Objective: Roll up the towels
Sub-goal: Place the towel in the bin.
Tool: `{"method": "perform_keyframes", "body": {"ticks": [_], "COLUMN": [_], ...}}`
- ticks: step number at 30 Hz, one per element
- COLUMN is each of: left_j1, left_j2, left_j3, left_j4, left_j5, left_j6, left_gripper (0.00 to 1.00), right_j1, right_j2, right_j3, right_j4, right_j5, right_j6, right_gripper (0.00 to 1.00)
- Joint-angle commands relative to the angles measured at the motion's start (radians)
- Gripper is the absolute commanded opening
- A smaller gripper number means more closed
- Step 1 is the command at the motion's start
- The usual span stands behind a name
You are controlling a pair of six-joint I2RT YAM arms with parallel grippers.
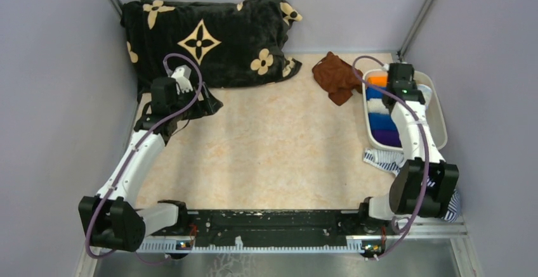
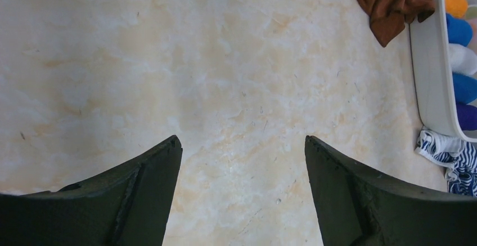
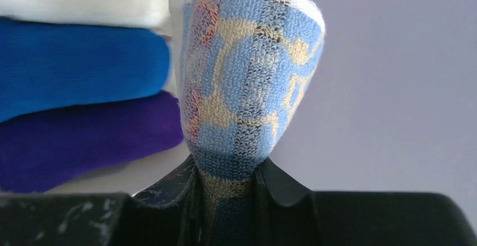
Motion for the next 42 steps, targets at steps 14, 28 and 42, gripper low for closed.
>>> {"method": "perform_keyframes", "body": {"ticks": [14,28,42], "left_j1": [-0.075,-0.063,-0.039], "left_j2": [-0.003,0.007,0.052], "left_j3": [-0.031,-0.050,-0.049], "left_j4": [0.002,0.018,0.021], "left_j5": [0.001,0.031,0.081], "left_j6": [0.040,0.041,0.039], "left_gripper": [0.87,0.87,0.87], "right_j1": [-0.328,-0.364,-0.411], "right_j2": [0.108,0.185,0.329], "right_j3": [-0.105,-0.217,-0.182], "right_j4": [0.378,0.453,0.488], "right_j5": [-0.212,-0.334,-0.368], "right_j6": [-0.411,-0.336,-0.267], "right_gripper": [0.00,0.00,0.00]}}
